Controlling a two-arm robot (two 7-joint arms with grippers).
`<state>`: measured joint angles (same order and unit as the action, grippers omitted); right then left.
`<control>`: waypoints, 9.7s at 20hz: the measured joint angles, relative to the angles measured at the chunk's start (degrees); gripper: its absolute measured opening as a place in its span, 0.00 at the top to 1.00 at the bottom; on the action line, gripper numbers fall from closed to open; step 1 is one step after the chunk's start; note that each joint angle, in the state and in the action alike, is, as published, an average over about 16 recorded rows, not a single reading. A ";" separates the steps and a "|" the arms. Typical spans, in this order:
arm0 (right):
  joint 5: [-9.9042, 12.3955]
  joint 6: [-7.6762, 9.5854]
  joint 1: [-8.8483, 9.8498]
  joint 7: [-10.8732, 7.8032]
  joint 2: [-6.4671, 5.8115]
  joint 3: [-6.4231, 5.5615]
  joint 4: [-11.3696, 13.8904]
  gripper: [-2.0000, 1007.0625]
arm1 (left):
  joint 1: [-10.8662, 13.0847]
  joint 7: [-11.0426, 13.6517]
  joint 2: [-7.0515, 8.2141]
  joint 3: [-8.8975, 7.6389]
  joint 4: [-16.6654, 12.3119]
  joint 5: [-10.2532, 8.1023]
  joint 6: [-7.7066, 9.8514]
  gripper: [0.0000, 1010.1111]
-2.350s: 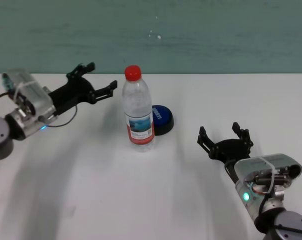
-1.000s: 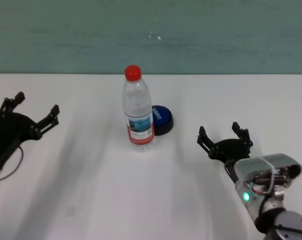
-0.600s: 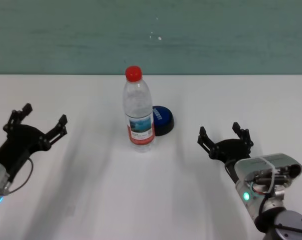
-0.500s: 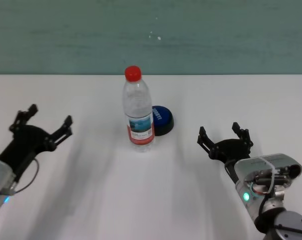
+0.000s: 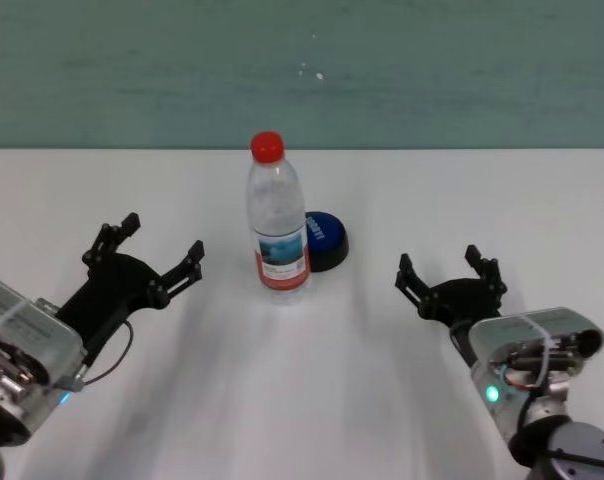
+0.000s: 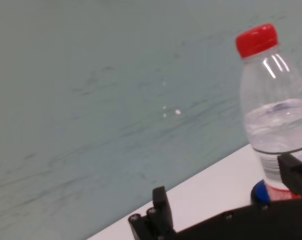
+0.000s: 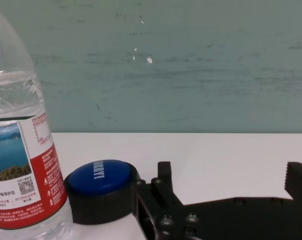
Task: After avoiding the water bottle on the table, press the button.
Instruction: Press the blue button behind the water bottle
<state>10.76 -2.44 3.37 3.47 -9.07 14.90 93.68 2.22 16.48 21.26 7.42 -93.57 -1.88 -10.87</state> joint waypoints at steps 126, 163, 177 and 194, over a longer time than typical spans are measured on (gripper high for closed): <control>9.14 16.12 7.78 -17.99 -12.13 -3.49 21.76 0.00 | 3.91 -3.76 -6.42 4.88 2.89 4.24 -4.81 0.01; 12.40 20.12 8.54 -17.14 -20.45 -3.61 24.92 0.00 | 3.91 -3.75 -6.42 4.88 2.89 4.24 -4.81 0.01; 12.92 18.35 9.13 -16.52 -19.39 -5.17 25.04 0.00 | 3.91 -3.75 -6.42 4.88 2.89 4.24 -4.81 0.01; 13.13 17.03 10.68 -16.69 -20.12 -7.34 26.02 0.00 | 3.91 -3.75 -6.42 4.88 2.89 4.24 -4.81 0.01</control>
<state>23.89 14.59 14.05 -13.22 -29.18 7.55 119.70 6.12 12.73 14.84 12.30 -90.68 2.36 -15.68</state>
